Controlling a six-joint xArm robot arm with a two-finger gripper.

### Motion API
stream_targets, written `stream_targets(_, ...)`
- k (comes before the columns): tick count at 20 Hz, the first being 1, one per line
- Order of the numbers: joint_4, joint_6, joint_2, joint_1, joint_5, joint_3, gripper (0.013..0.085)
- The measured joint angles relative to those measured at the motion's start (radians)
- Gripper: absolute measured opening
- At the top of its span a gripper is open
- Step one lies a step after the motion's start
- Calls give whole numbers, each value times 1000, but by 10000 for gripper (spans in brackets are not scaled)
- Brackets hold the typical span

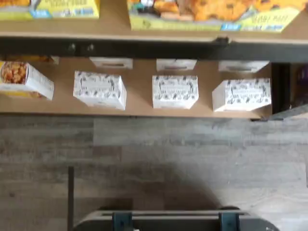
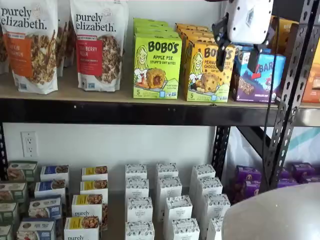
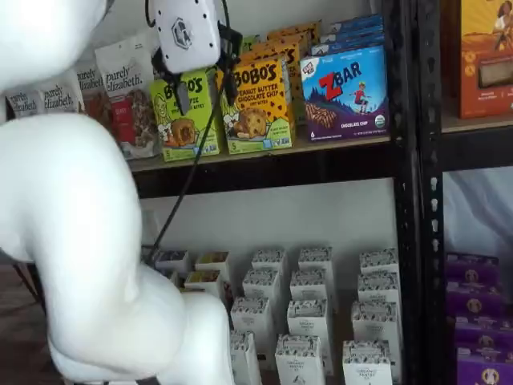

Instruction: Pick up the orange box on the top shelf, the fifth box from the left

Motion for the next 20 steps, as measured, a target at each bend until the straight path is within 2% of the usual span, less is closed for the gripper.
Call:
stream_targets(4,-6,-10,61,-9,-55,-35,850)
stream_targets(14,-23,17,150,19,-127,-95,850)
stream_targets(20,0,12,200,10,-139,-130,850)
